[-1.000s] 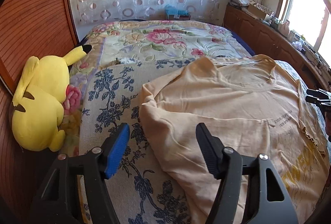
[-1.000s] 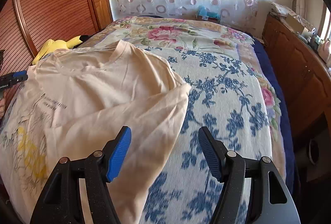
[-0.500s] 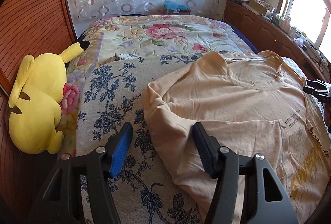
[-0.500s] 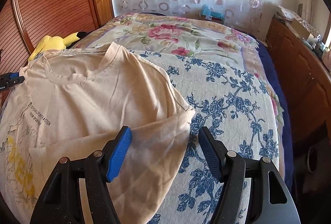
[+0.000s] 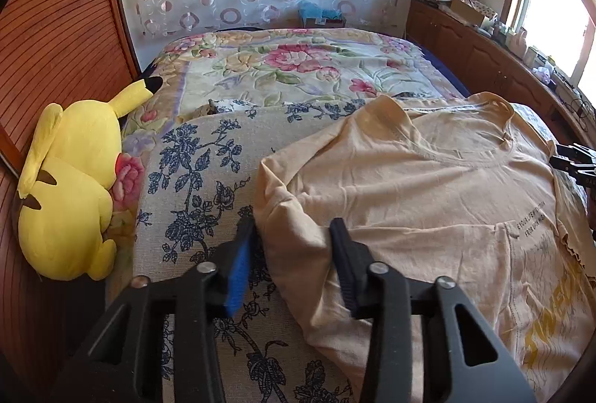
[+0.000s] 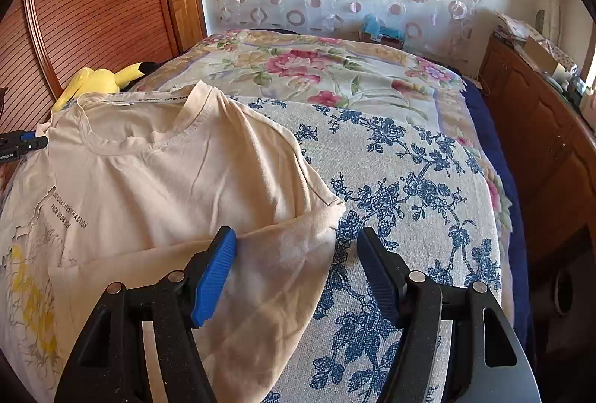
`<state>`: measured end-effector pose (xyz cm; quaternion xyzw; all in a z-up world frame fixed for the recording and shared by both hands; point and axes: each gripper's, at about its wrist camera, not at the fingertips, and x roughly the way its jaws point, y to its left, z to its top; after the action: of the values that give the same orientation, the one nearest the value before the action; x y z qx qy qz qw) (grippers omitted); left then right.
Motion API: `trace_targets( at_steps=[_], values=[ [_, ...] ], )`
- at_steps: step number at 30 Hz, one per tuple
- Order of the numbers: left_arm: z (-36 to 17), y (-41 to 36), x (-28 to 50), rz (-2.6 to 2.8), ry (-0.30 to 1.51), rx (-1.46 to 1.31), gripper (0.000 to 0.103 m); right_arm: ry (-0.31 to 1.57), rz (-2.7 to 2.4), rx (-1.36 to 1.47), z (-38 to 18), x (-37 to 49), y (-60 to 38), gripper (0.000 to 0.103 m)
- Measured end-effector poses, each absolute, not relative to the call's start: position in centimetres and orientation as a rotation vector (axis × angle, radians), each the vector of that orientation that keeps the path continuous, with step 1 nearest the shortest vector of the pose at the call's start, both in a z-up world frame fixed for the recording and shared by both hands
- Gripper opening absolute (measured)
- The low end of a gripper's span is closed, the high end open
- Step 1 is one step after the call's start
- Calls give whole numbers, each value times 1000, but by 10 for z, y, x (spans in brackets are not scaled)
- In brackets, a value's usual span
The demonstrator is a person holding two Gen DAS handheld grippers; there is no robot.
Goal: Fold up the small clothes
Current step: 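Grasp the shirt edge with the left gripper while the right gripper grasps the sleeve edge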
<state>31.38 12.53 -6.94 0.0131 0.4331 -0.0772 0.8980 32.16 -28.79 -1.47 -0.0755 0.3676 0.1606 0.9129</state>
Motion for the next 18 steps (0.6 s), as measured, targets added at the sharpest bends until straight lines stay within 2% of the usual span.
trace_targets(
  at_steps=[1,2,3,4,6,10,18],
  values=[
    [-69,125,314,-163,898,20,29,759,331,-154,-15,322,-288,67],
    [-69,124,314,-167,900,16,21,763,340,-155,-14,321,-288,53],
    [-68,123,314,-167,900,18,18,768,360,-164,-13,320,-285,33],
    [-67,120,314,-166,901,26,9,776,378,-171,-10,320,-282,28],
    [-64,115,311,-172,896,27,7,786,395,-190,-8,318,-275,9],
    [-45,108,294,-209,843,11,7,784,425,-212,-6,311,-265,7],
    [3,99,229,-279,730,-2,6,651,451,-146,25,254,-276,7]
  ],
)
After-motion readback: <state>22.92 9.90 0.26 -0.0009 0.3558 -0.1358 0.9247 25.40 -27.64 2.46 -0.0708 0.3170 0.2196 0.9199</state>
